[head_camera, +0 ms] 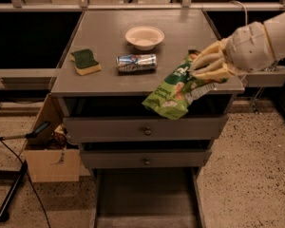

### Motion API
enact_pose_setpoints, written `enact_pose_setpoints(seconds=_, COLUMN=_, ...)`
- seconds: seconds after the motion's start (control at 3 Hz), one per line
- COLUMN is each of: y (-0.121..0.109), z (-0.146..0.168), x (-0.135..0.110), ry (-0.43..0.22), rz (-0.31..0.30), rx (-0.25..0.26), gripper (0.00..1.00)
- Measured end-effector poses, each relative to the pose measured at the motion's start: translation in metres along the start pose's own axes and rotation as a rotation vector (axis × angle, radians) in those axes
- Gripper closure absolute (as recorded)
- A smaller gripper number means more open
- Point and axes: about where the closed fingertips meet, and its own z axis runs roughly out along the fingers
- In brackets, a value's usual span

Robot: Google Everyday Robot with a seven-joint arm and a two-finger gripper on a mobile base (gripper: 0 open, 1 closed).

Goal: Pick green rice chip bag from bottom drawer and place on counter

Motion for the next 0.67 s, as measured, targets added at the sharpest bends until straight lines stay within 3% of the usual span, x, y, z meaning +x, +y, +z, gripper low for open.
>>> enact_pose_setpoints(seconds=0.67, y=-0.079, z=0.029, x=0.038, ry=0.030, rz=0.083, rx=-0.012, gripper=1.00)
